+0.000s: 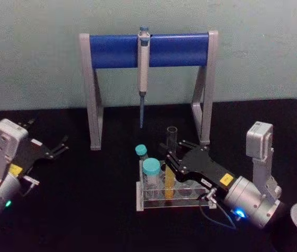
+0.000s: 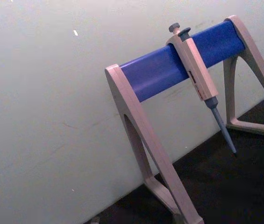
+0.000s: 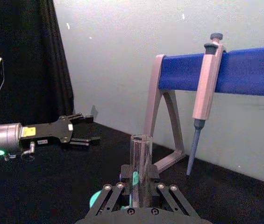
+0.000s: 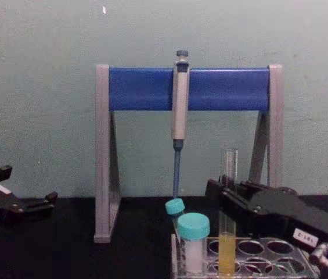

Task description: Pick up the test tube from the test tube rack, shake it, then place it back into the test tube rack.

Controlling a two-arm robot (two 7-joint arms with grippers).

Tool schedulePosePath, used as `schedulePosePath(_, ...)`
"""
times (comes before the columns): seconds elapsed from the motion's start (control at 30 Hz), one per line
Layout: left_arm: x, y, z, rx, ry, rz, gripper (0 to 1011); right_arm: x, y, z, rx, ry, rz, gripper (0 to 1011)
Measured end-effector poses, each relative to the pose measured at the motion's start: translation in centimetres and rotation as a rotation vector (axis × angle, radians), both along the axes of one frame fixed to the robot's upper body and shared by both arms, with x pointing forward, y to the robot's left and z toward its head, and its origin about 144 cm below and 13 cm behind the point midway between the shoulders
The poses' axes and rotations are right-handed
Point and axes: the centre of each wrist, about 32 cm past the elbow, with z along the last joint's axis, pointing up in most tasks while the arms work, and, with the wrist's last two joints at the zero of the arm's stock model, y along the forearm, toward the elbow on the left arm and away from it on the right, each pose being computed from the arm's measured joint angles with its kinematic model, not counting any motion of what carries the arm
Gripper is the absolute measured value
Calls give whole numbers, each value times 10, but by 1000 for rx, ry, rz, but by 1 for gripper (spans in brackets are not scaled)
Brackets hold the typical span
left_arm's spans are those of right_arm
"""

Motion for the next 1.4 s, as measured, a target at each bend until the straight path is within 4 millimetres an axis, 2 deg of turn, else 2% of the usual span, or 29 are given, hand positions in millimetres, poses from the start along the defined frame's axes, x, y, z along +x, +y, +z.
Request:
schedulePosePath(1.0,0,0,0,0,0,0,1001,1,2,-5,-11,21,-10,232)
schedulePosePath(1.23,0,0,0,0,0,0,1001,1,2,-5,-14,24,-9,404)
schedulePosePath(1.33,0,0,0,0,0,0,1001,1,2,-5,-13,24,-9,548)
schedulePosePath(1.4,0,0,0,0,0,0,1001,1,2,-5,-13,24,-9,589)
